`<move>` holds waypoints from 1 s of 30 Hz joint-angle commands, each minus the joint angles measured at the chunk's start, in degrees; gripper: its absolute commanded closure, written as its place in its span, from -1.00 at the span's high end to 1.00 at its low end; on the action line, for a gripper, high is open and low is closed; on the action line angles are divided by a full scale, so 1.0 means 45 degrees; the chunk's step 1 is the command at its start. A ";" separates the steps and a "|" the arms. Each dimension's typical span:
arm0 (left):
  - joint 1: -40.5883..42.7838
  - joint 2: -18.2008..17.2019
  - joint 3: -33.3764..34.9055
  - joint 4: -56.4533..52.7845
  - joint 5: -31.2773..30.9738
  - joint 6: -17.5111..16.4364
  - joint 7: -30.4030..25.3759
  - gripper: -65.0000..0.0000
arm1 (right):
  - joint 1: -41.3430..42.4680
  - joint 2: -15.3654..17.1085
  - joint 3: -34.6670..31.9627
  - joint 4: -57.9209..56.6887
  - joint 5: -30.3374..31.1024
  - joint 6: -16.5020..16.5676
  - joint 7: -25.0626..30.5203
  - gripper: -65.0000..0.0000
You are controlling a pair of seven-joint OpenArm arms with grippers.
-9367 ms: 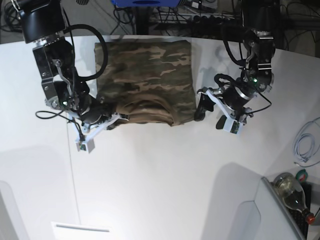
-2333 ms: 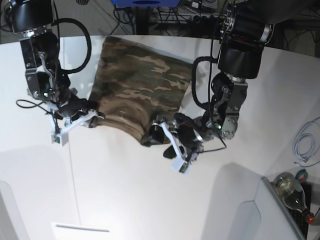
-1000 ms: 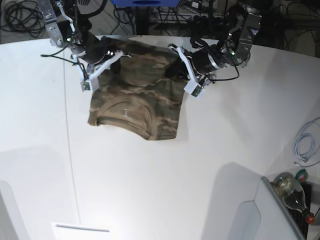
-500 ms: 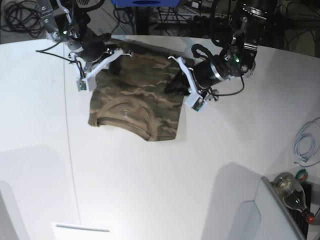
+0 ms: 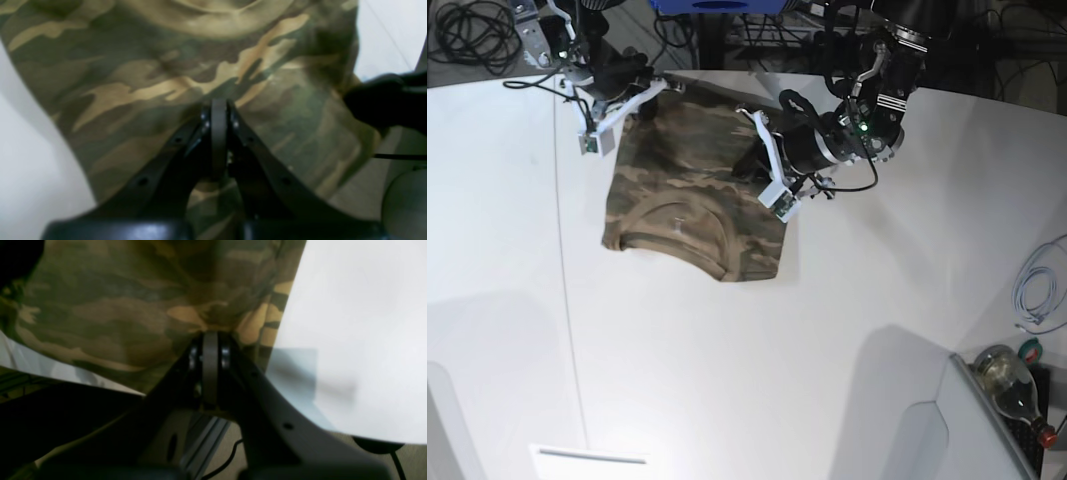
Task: Layout the t-shirt on the table in an organized manner, then fold the t-shirt properly
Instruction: 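Grasp the hem edge with both grippers and pull it to square the shirt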
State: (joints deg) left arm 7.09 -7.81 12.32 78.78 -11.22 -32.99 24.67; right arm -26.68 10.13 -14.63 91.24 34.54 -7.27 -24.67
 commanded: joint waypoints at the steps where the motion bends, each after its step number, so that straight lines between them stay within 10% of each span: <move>1: -0.0121 -0.0012 -0.0031 0.0319 -0.0212 -0.0082 -0.0314 -1.00 | -0.0040 0.0044 0.0038 0.0149 0.0089 0.0003 0.0060 -1.00; 15: 0.1169 -0.0266 -0.1223 0.2370 -0.0212 -0.0141 -0.0314 -1.00 | 0.0722 0.0415 0.1152 0.2884 0.0108 -0.0368 -0.0800 -1.00; 30: 0.1032 -0.0305 -0.0188 0.0612 -0.0094 -0.0102 -0.0333 -1.00 | 0.4805 0.0435 0.1230 -0.1746 0.0128 -0.0348 -0.1620 -1.00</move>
State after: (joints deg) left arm 11.88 -8.86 11.51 80.95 -10.96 -32.99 23.68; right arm -6.07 11.81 -9.26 82.24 34.87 -9.02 -33.01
